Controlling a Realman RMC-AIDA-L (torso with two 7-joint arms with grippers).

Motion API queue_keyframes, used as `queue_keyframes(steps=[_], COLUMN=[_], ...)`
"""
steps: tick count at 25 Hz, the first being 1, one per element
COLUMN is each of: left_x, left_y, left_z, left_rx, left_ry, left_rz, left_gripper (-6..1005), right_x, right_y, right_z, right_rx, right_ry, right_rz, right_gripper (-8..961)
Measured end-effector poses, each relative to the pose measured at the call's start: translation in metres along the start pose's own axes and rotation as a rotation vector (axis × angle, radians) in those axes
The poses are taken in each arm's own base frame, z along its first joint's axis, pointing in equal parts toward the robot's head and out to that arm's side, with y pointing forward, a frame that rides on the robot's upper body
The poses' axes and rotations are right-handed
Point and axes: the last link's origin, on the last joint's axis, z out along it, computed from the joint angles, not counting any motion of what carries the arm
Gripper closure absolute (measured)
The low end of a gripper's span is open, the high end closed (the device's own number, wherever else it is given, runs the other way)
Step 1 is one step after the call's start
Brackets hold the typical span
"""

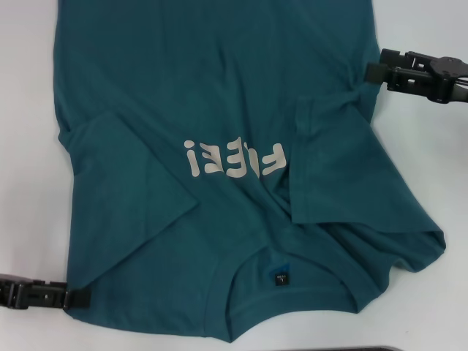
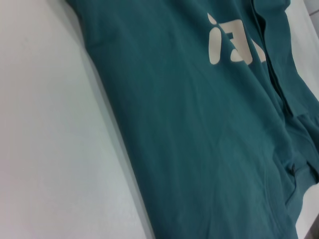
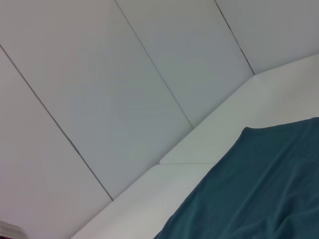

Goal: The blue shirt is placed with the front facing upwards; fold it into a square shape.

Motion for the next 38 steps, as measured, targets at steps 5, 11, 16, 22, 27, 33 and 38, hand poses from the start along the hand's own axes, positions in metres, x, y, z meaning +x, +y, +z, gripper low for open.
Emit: queue_keyframes(steps=[5,11,16,22,27,33,38], left_x=[-0.003,0.001,0.007,0.015,0.02,0.018,0.012], left_y=[0.002,0.008,0.015,0.023,0.025,0.021,0.012], left_z=[0.0,0.007,0.015,0.017,0.018,0.011,-0.002], left_rx=[-0.015,-0.043,-0.07,-0.103,-0.107,-0.083,-0.045], left_ry=[-0.026,-0.04,-0.058,-0.06,-0.066,-0.069,-0.059], left_rz=[-0.003,0.014,0.042,0.073,0.086,0.076,0.039], left_gripper=[99,99,99,99,98,98,98], right_x=[-0.001,-0.001,-0.001,0.0,0.0,-0.001,-0.001], right_y=[0.0,0.0,0.0,0.0,0.0,0.0,-0.001], right_z=[0.001,0.001,0.001,0.001,0.002,0.002,0.002], right_rx=[0.0,-0.002,-0.004,-0.003,-0.003,-0.001,0.001], right_ry=[0.0,0.002,0.002,0.006,0.008,0.007,0.008], right_rz=[-0.001,-0.003,0.003,0.008,0.008,0.007,0.007], right_gripper=[37,37,37,37,38,38,38])
